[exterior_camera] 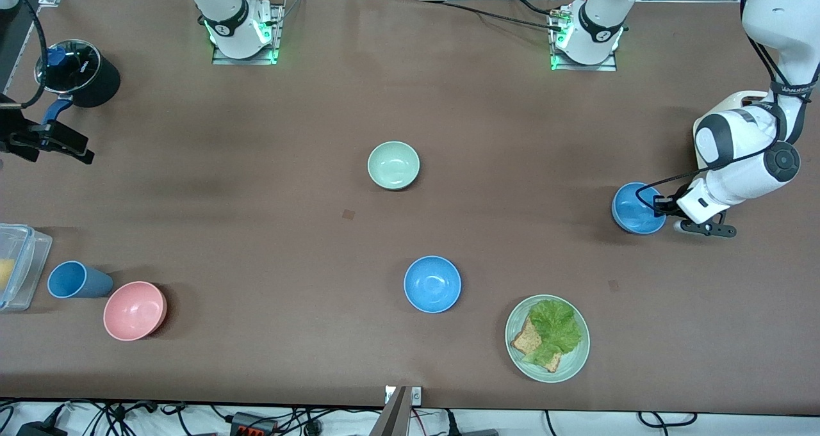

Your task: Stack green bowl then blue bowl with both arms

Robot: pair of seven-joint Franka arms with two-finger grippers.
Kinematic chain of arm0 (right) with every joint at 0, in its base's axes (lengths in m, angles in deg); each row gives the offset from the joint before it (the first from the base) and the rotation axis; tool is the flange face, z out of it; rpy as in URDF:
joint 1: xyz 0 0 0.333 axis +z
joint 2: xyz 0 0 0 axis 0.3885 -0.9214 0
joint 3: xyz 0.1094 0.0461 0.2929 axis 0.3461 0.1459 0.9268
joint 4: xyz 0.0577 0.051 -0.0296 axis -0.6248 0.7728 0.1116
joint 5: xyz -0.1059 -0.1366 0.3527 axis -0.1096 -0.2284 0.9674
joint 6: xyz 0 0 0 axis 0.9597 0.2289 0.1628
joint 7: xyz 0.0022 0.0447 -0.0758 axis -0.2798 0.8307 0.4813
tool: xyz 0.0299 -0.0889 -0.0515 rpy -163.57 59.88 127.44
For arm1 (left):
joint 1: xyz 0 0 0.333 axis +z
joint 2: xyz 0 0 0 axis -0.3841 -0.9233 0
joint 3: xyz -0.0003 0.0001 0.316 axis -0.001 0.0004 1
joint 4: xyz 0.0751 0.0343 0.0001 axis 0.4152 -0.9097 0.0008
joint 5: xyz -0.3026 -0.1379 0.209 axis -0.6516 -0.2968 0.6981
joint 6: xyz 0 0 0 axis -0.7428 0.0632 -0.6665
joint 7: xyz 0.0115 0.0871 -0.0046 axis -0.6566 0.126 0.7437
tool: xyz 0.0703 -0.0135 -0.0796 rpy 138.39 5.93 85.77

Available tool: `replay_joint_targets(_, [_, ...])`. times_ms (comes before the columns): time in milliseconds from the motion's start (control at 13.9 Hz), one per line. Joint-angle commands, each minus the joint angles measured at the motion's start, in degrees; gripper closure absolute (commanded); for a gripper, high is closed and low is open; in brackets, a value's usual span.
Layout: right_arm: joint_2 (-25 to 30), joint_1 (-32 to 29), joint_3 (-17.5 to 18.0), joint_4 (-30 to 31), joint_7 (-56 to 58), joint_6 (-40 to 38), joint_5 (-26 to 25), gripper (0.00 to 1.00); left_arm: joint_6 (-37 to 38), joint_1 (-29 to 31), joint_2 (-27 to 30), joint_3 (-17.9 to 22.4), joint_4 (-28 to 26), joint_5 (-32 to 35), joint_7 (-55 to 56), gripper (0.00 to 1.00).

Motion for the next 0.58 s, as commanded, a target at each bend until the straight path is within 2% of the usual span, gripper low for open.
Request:
replay_joint_targets(0, [1.1,0.6,0.4,1.2,0.0,0.6,-1.2,0.0,-0.5,0.3,-0.9,0.1,0.8,1.2,-0.6,0.99])
replay_joint_targets(433, [2.6,0.4,0.2,3.4,0.5,0.2,-1.0,0.0,0.6,0.3,0.2,-0.6,1.0,1.2,-0.6,1.0])
replay_joint_targets(505, [2.6,0.4,0.2,3.3,0.6,0.1,-0.8,0.0,2.6,0.3,0.8,-0.7,1.1,1.2,-1.0,1.0])
